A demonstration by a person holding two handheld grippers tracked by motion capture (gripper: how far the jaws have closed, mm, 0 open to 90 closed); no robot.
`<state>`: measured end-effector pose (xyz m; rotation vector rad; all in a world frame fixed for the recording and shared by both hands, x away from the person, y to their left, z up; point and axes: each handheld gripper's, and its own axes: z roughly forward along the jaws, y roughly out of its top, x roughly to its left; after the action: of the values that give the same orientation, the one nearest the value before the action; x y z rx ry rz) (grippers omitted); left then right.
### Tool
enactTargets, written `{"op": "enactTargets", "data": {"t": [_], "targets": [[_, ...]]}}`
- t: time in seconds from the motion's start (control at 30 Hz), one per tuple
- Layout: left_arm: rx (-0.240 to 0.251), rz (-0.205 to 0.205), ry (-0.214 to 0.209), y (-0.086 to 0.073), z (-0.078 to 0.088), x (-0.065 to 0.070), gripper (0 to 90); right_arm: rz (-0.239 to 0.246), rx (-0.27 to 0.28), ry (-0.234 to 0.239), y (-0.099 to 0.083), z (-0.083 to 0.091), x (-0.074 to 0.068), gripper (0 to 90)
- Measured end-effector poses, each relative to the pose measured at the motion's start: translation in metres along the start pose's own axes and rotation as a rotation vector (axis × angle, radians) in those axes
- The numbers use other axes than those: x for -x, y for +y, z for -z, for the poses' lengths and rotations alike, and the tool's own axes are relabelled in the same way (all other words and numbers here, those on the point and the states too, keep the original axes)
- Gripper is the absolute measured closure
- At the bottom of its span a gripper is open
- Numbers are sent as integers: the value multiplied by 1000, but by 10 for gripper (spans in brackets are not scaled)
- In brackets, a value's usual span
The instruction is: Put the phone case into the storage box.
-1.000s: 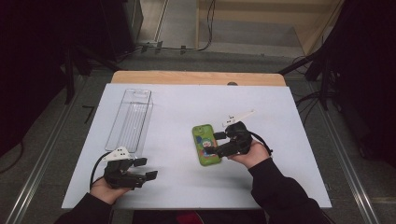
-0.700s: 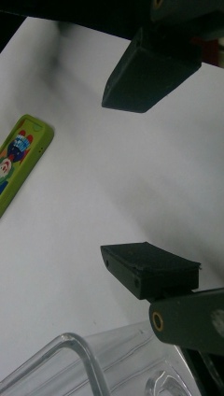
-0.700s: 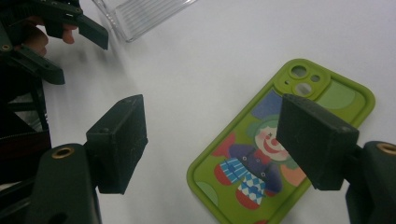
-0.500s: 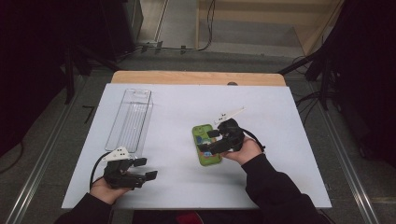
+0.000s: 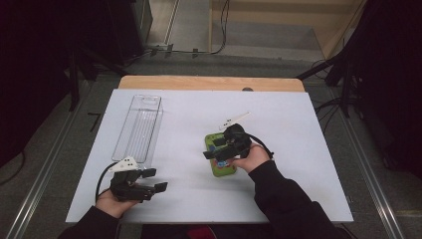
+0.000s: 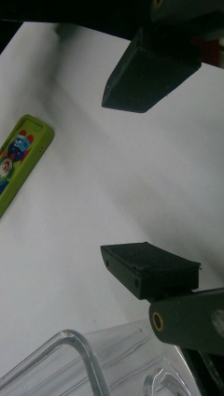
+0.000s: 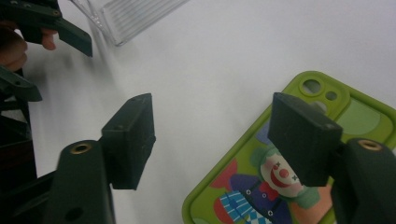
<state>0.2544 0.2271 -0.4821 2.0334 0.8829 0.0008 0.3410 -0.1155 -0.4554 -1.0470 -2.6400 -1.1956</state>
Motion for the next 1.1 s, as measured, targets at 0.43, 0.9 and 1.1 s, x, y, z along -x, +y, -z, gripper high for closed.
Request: {"op": "enactTargets", "data": {"t": [0.43,0.9,1.1], "targets": [[1,-3,3,0,0,1,250,4,-43,18,5,-27,3,878],[3,-3,1,0,1,1,250,-27,-108,-12,-6,-48,8,877],[5,-3,0,0,1,1,250,-36,-123,-11,-11,-50,9,877]]}}
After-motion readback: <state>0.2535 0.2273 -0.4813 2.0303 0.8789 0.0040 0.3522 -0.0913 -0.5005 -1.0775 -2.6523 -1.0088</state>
